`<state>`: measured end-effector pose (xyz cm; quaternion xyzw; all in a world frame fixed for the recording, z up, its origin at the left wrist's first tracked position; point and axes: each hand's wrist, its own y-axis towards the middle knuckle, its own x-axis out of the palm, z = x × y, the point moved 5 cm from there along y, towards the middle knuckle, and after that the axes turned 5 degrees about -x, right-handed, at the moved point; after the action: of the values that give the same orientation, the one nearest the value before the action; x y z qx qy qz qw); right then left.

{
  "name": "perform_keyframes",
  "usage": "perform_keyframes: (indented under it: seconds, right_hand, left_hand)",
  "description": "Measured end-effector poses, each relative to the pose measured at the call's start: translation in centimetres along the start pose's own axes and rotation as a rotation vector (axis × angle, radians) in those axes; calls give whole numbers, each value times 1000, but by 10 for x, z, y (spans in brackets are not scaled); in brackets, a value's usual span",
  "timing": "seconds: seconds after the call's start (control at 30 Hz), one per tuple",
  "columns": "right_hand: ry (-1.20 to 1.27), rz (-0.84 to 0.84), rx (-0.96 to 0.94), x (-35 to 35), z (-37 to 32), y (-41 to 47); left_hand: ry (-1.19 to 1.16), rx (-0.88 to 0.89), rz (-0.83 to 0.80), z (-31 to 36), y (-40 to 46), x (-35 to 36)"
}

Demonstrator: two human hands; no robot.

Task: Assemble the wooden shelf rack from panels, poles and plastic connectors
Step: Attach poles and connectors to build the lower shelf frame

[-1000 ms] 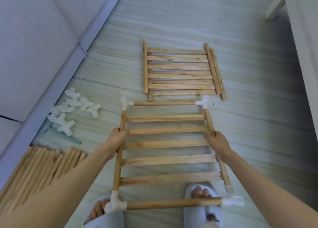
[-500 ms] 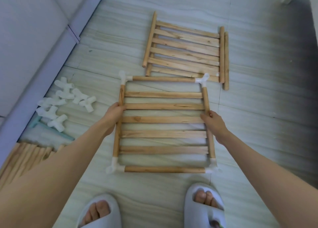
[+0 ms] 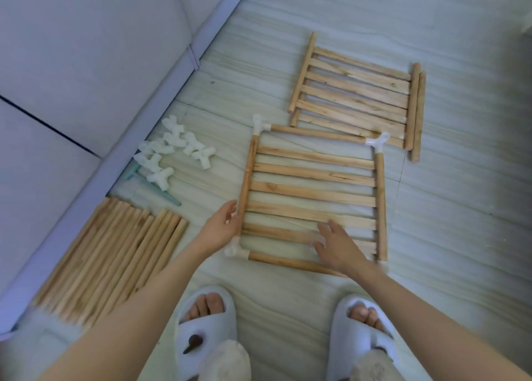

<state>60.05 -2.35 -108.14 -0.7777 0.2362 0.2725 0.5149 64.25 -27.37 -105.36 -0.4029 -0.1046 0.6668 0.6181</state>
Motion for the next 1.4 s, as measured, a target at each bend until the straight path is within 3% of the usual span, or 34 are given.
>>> perform_keyframes:
  seconds: [0.17, 0.27, 0.47, 0.63, 0.87, 1.4]
  right_hand:
    - [-102, -106, -196, 4, -86, 8]
    - [-193, -185, -320, 7, -132, 15]
    - [-447, -285, -458, -2, -204, 40]
    - [-428, -267, -375, 28, -242, 67]
    - [-301, -357, -221, 62, -235, 70]
    - [-361, -381, -224, 67, -234, 61]
  left_hand:
    - [66, 17, 222, -59, -37, -55]
    - [115, -89, 312, -105, -45, -103]
    - [501, -346, 404, -169, -32, -186]
    - [621, -390, 465, -189, -10, -206]
    - [748, -361, 541, -199, -6, -204]
    - [626, -378, 469, -193, 5, -204]
